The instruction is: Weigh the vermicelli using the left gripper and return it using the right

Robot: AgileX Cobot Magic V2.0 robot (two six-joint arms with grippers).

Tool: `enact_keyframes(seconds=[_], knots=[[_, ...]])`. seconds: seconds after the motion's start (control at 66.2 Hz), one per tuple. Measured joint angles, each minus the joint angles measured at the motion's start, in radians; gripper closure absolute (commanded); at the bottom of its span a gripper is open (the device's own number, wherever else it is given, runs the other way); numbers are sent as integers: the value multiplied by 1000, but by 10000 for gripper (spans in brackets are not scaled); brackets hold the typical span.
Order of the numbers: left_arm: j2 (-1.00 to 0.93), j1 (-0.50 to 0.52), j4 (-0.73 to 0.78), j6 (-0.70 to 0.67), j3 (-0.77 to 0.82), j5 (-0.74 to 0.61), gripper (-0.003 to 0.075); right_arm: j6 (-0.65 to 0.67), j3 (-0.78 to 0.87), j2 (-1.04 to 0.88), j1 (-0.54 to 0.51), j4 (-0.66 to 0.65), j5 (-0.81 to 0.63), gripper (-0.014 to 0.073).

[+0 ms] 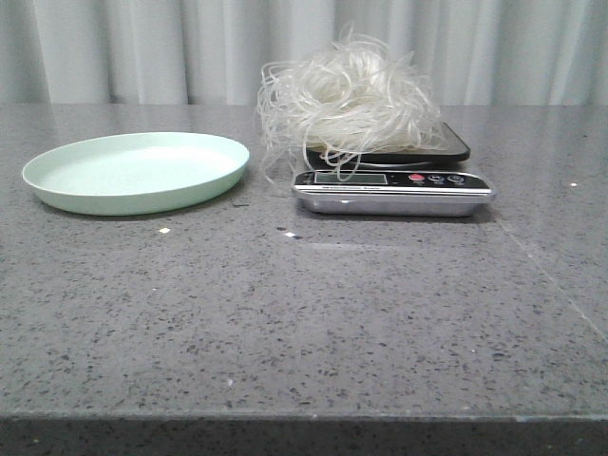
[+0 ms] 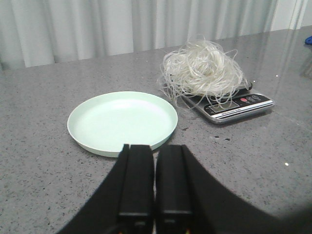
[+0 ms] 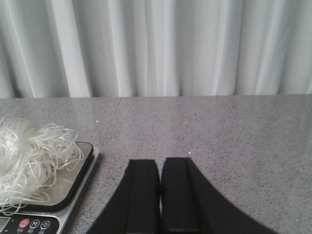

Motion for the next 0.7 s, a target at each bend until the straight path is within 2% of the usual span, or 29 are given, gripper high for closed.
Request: enact_keyframes(seconds=[0.166,0.227,0.408,0.453,0.695], knots=[[0,0,1,0,6,-24,593,0,-7,56,0,21,30,410],[0,0,1,0,9,-26,593,0,-7,62,0,26,46,377],[0,0,1,0,10,-31,593,0,-9,66,28,30,94,76],[0,0,1,0,10,-31,593,0,-11,68,48,30,109,32],[0,0,1,0,10,-31,593,0,-82,172,169,30,190,15]])
